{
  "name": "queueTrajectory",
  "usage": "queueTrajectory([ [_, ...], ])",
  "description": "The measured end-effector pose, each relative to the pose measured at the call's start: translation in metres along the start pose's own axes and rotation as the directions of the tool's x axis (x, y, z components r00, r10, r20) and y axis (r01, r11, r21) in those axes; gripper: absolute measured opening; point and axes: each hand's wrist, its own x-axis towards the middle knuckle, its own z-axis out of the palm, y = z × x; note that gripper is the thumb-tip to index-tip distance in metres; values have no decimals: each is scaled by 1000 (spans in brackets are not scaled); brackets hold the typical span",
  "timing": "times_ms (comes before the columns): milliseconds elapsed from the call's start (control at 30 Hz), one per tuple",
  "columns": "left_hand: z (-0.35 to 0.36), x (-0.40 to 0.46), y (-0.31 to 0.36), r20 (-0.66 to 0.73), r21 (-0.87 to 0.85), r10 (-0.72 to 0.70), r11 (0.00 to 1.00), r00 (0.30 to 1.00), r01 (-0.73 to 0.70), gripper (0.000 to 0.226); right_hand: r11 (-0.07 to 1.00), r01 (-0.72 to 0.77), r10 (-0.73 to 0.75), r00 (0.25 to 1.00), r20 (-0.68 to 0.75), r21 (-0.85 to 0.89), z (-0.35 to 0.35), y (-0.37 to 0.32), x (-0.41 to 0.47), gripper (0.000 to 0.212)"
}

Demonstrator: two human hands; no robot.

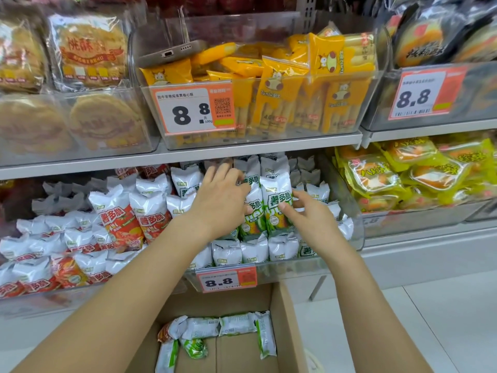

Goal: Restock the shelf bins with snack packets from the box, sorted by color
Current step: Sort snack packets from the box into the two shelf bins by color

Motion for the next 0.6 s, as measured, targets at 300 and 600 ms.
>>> queueTrajectory([
  [300, 5, -12, 7, -97, -33, -79, 997, 992, 77, 60, 999, -46, 45, 997, -57, -6, 5, 5, -11, 55],
  [600, 15, -7, 20, -75, 24, -32, 999, 997, 34, 65, 956, -36, 10, 996, -90, -290, 13, 9, -9, 35],
])
